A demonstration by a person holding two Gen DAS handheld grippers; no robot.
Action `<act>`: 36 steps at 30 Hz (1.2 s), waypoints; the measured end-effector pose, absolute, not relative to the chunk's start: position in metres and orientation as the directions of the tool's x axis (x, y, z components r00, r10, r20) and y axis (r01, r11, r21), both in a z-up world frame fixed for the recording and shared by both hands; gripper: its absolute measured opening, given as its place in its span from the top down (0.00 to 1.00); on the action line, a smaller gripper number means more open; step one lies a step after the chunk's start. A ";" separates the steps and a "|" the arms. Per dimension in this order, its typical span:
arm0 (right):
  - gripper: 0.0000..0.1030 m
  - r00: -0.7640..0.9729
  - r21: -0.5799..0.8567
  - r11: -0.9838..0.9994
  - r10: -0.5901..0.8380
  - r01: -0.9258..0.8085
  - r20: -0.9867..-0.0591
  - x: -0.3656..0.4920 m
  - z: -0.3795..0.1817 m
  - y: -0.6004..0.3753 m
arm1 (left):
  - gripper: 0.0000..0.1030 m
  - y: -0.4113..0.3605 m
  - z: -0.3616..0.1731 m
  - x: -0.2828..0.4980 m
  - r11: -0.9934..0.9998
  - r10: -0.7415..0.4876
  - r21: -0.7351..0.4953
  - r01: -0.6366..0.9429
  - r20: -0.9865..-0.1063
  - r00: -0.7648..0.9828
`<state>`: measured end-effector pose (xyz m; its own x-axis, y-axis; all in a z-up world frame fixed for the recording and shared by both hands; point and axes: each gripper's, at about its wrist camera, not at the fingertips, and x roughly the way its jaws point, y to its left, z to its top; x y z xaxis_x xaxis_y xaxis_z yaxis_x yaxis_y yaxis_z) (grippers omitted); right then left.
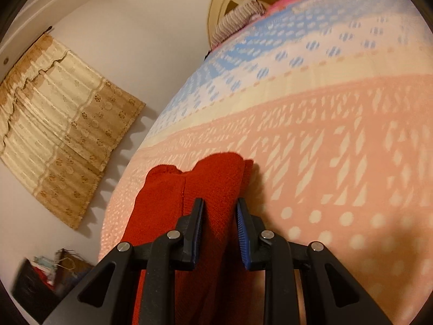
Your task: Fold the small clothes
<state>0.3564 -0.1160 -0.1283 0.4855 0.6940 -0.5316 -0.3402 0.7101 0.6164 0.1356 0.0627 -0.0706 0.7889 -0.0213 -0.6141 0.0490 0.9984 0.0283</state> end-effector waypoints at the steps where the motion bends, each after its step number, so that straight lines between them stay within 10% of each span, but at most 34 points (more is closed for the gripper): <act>1: 0.75 0.502 0.605 0.718 0.686 -0.344 -0.528 0.352 -0.124 -0.118 | 0.01 0.067 -0.074 0.141 0.999 0.004 0.040 0.027 -0.622 0.783; 5: 0.59 0.543 0.579 0.708 0.696 -0.406 -0.470 0.324 -0.094 -0.123 | 0.01 0.093 -0.094 0.165 0.997 0.076 0.043 -0.063 -0.652 0.754; 36: 0.49 0.639 0.329 0.821 0.570 -0.467 -0.516 0.197 -0.067 -0.097 | 0.01 0.078 -0.072 0.126 0.992 0.103 -0.001 -0.125 -0.561 0.822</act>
